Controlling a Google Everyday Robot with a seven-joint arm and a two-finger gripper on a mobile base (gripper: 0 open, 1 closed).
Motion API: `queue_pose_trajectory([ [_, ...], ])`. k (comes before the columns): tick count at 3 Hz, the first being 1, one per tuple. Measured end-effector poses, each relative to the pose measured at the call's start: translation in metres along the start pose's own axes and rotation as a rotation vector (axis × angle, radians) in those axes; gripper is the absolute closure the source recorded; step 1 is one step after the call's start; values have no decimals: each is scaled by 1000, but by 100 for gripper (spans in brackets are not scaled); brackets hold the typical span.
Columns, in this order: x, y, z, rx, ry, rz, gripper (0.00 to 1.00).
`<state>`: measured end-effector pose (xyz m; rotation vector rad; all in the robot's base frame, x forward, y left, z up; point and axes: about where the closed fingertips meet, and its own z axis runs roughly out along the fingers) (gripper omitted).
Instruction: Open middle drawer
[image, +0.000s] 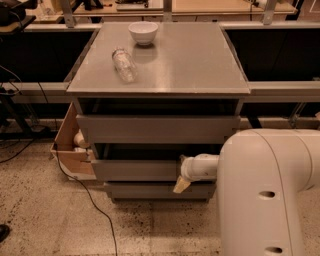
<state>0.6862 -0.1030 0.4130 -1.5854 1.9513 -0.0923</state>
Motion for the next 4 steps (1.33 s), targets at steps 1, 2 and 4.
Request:
queue_pose_trajectory([
  [1, -2, 27, -13, -71, 15, -38, 0],
  [2, -12, 48, -28, -152, 34, -106, 22],
  [4, -19, 54, -39, -198, 56, -159, 69],
])
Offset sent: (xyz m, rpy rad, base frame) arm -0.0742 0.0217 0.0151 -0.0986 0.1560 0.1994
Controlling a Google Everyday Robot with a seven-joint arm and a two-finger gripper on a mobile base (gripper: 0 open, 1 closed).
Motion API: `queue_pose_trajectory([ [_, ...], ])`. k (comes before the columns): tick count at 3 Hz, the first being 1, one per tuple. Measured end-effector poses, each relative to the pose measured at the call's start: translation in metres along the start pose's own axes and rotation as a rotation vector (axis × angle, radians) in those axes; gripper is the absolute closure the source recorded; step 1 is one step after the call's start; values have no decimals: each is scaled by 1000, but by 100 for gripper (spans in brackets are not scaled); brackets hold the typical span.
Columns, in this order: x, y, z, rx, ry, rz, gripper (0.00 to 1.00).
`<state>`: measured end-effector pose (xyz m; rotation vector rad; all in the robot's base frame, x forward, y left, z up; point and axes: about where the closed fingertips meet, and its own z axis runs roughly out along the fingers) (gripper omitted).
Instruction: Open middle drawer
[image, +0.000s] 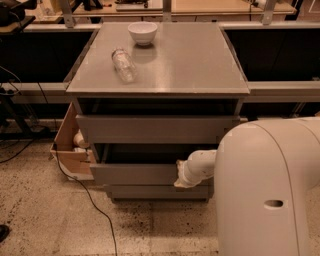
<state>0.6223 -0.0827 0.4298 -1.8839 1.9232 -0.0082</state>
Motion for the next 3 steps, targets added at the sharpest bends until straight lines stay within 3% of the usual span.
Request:
queue_pose_trajectory([
  [1, -1, -1, -3, 0, 0, 0, 92],
  [2, -1, -4, -10, 0, 15, -20, 89],
  [3, -4, -7, -13, -2, 16, -30, 58],
])
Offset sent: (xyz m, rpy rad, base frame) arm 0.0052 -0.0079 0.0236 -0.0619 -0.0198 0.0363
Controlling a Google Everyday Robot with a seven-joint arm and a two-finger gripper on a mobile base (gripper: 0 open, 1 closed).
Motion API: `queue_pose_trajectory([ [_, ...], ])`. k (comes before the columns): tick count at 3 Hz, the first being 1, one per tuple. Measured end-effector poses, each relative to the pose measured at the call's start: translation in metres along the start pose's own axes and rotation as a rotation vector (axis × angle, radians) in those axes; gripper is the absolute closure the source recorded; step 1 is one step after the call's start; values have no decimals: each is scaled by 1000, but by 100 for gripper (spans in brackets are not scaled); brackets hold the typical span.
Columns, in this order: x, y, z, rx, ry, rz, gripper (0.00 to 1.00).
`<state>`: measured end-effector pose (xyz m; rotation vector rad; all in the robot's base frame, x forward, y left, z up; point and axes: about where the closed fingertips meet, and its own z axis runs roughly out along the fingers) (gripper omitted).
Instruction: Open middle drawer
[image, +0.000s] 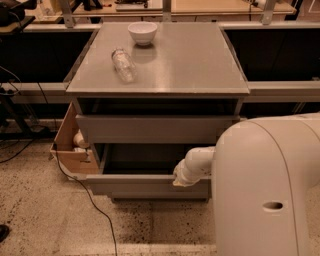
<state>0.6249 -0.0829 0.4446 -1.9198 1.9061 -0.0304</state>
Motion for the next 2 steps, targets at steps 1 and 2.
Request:
queue_pose_trajectory([
  [1, -6, -5, 2, -5, 2, -28, 35],
  [2, -7, -9, 0, -10, 16, -44, 12],
])
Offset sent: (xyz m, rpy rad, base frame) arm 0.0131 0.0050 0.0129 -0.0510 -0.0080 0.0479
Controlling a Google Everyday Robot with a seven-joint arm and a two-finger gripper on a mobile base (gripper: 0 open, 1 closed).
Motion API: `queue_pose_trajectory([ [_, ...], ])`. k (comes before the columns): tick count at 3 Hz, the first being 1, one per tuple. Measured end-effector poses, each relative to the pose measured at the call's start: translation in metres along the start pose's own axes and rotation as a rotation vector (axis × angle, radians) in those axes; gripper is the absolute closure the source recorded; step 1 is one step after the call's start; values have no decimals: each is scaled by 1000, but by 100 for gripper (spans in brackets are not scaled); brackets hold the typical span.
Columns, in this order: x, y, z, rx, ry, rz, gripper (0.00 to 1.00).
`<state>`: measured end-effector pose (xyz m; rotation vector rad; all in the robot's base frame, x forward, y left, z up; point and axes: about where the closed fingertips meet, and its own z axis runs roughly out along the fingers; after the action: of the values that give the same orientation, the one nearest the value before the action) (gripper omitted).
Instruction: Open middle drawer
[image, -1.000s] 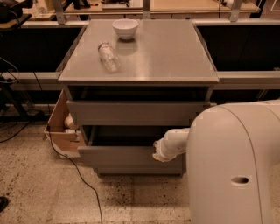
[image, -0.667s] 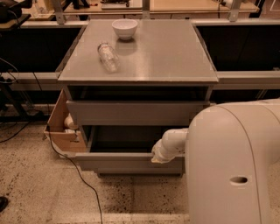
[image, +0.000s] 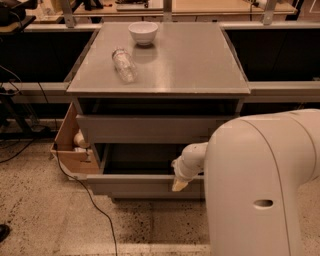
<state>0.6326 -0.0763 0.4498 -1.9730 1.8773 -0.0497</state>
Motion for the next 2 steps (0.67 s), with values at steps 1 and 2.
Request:
queue_pose_trajectory([
  [1, -2, -1, 2, -28, 11, -22, 0],
  [2, -4, 1, 11, -59, 12, -33, 0],
])
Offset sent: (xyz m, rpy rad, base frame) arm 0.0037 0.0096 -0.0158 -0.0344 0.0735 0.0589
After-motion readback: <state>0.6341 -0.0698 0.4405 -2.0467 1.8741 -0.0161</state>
